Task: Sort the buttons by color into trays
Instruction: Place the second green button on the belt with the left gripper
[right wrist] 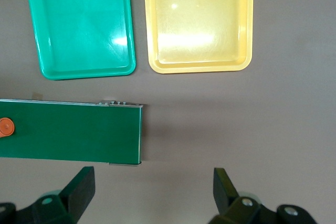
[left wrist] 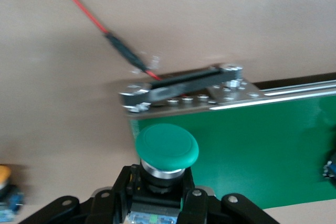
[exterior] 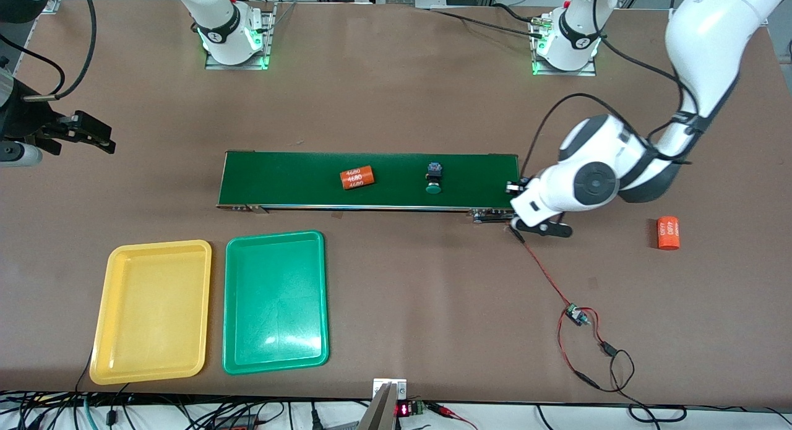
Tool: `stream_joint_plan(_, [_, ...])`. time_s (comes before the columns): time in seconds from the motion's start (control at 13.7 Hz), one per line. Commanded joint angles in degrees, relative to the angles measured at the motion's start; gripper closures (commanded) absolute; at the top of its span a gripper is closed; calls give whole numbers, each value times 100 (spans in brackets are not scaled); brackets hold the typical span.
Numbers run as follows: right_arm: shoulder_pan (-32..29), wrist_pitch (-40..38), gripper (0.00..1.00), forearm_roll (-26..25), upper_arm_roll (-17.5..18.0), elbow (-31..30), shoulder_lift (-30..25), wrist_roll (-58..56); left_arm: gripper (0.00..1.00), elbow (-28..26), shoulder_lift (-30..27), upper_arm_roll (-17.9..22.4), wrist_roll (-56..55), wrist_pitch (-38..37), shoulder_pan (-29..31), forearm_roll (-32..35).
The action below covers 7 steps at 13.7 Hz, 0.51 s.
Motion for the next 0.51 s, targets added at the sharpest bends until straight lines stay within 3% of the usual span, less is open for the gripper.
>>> stream_joint_plan(0.0, [-25, -61, 0, -9, 3, 15, -8, -82, 75, -104, 130, -2, -478, 262, -165, -72])
stream_joint_plan(0.22, [-25, -70, 0, -9, 11, -3, -8, -73, 71, -254, 131, -2, -911, 448, -367, -81])
stream_joint_plan(0.29, [-25, -70, 0, -9, 11, -11, -8, -56, 48, -342, 131, -2, -972, 466, -376, -81])
stream_joint_plan(0.37, [-25, -70, 0, -18, 11, -20, 1, -47, 16, -403, 131, -2, -1147, 475, -376, -81])
stream_joint_plan(0.44, [-16, -70, 0, -18, 11, -20, 1, -47, 0, -413, 131, -11, -1253, 466, -376, -81])
